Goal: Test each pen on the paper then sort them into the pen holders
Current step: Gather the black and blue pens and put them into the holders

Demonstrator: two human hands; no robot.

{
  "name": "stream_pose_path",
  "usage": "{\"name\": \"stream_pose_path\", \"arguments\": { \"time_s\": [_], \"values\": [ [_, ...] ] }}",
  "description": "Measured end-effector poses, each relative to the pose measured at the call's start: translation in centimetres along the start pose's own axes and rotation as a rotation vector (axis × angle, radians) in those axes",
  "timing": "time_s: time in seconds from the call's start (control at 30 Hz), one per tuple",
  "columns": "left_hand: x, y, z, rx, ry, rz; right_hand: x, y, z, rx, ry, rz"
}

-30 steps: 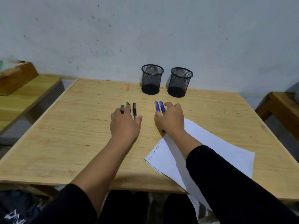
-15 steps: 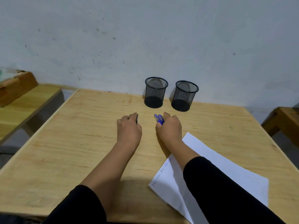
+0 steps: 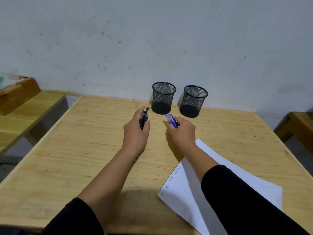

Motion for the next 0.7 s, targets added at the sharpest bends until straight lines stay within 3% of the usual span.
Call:
{"name": "stream_pose_path", "arguments": {
  "time_s": [0.1,0.4,0.7],
  "values": [
    [-1.1,-1.0,2.4,0.068,0.051,0.098,-0.1,-2.0,-0.8,-0.192,-0.004,0.004],
    [-9.0,-1.8,10.6,0.176,0.268,0.349,-5.7,-9.2,-7.1,-0.353,-0.189,0.165],
    [-16.0,1.0,11.6,0.248,0.351,0.517,-13.7,-10.1,-8.5,-0.444,-0.267,0.189]
  ]
}}
Point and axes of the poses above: each hand's wrist, its own x-axis away from the middle knuckle, its own y-axis out of the palm, z = x × y, the point moved 10 cm from there along -x, towards the middle knuckle, and after that the axes turned 5 degrees about y, right-handed, at the moved point
